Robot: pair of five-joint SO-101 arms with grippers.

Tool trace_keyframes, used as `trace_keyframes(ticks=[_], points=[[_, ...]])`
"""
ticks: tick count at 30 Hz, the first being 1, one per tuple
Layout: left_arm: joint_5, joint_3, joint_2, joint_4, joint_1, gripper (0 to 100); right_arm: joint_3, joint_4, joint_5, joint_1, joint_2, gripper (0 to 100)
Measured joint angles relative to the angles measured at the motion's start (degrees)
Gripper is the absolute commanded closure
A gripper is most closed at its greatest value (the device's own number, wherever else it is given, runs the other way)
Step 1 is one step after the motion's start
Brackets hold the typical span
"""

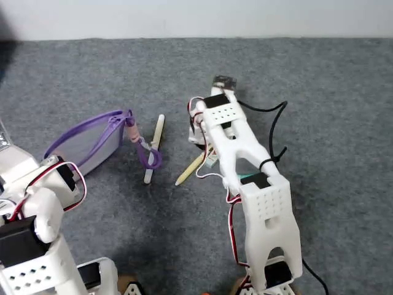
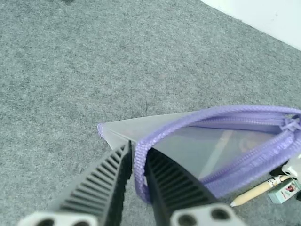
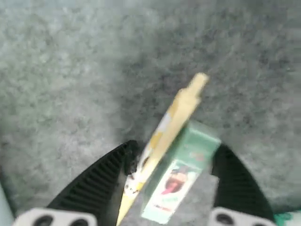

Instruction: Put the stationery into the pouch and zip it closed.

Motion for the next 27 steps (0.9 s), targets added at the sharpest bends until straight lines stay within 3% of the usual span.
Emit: trace_keyframes(ticks=[1, 14, 27], points=[[0.0, 0.2, 0.0, 0.0, 0.0, 99, 0.0, 0.1, 0.0, 0.6, 0.0, 99.8], [0.0, 0.2, 0.0, -0.2, 0.0, 99, 0.1, 9.9, 2.5, 1.7, -7.6, 99.1], [0.0, 0.2, 0.0, -0.2, 0.0, 99, 0.1, 25.3, 7.3, -8.4, -28.8, 99.1]])
